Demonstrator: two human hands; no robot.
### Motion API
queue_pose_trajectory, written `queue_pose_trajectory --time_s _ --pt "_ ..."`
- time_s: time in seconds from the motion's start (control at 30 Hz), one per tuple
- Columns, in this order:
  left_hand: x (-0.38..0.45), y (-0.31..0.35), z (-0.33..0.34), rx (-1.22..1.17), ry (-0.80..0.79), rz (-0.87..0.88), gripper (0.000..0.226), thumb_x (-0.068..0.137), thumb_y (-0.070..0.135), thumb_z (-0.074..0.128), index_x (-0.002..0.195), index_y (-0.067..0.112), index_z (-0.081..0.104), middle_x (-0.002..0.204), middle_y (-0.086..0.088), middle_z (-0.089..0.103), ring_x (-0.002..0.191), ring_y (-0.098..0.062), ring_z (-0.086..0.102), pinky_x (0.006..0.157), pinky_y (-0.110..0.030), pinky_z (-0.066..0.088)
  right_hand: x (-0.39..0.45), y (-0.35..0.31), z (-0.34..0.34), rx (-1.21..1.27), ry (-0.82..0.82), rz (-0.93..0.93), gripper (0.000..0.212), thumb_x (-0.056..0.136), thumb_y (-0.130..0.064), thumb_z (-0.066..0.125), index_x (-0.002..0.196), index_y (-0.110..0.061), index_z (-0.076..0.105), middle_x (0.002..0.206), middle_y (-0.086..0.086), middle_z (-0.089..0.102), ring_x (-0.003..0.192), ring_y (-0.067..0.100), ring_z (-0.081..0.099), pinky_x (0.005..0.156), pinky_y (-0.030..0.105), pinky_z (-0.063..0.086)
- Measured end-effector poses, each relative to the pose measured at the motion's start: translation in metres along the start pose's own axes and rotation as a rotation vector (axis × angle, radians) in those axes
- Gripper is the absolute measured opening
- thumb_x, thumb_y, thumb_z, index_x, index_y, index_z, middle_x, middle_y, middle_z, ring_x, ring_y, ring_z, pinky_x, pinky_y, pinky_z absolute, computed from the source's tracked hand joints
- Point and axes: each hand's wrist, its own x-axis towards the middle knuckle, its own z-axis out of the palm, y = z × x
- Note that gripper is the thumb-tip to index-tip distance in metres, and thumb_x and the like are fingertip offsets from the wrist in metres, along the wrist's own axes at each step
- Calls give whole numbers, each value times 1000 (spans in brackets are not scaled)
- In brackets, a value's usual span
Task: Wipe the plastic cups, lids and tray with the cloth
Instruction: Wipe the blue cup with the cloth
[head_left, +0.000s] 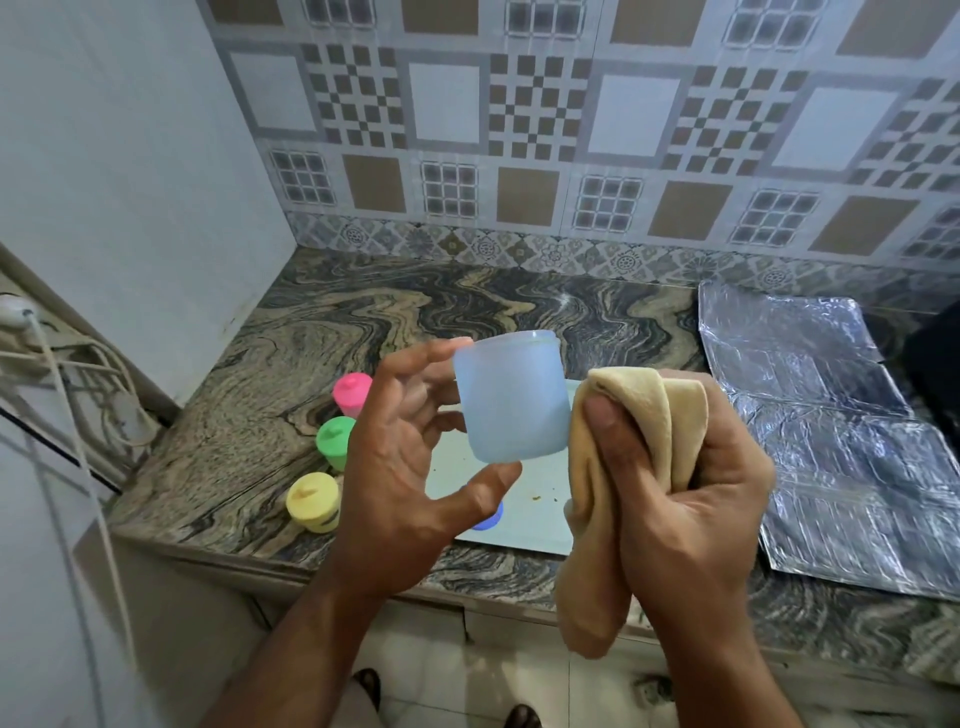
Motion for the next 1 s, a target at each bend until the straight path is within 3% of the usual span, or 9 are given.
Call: queue_pose_trajectory --time_s 0.07,0.17,0.27,0.37,0.47,0.53,0.67,0.77,1.0 --pt "-1 1 -3 -50 -38 -24 73 73 6 81 134 30 49 143 -19 57 129 -36 59 99 -44 51 0 -2 5 16 -14 -48 16 88 -11 80 90 -22 69 67 -13 66 50 4 58 49 22 49" --pt "0 6 -5 -125 -75 -78 75 72 5 77 137 28 49 133 -18 62 123 -33 61 100 -42 52 -2 -2 12 -33 -48 -99 11 86 -10 77 93 -13 69 79 -14 71 57 -1 63 55 14 49" --pt "1 11 -3 -186 -8 -165 64 73 16 77 131 26 53 120 -13 70 113 -26 67 92 -38 56 -4 -1 15 -53 -90 -108 11 88 -9 79 95 -9 71 78 -2 73 57 5 66 55 17 50" --pt "4 15 -1 -235 47 -252 65 72 28 89 125 19 53 111 -6 76 103 -23 71 85 -33 58 0 -1 20 -10 -50 -77 10 87 -5 77 93 -8 69 77 -10 72 62 -3 63 60 13 49" --pt "4 14 2 -386 49 -371 93 67 47 94 138 7 49 123 -11 71 112 -25 67 95 -35 57 9 3 22 59 -13 19 10 87 -10 75 85 -7 65 69 -16 65 62 -5 57 60 13 48" --pt "2 12 3 -487 64 -443 96 67 51 92 144 8 55 140 -18 65 124 -27 64 104 -38 53 9 8 22 45 -24 59 12 88 -12 74 83 -7 65 66 -17 63 60 -5 54 58 13 46" --pt "2 7 4 -736 122 -576 70 59 46 96 120 19 76 146 -20 62 106 -22 71 86 -31 55 2 19 18 52 60 96 13 92 -19 77 87 -14 67 71 -12 64 64 5 57 60 24 50" --pt "2 2 4 -846 158 -627 68 55 41 98 116 17 78 129 -13 70 95 -22 68 81 -32 58 -1 22 18 73 79 116 9 92 -19 75 88 -17 67 73 -9 64 66 9 57 62 27 50" --pt "-3 1 4 -919 175 -674 98 55 35 96 142 5 62 128 -16 67 99 -24 70 90 -32 60 -9 28 23 46 44 105 13 93 -10 75 87 -7 64 71 -14 64 64 -2 57 63 14 48"
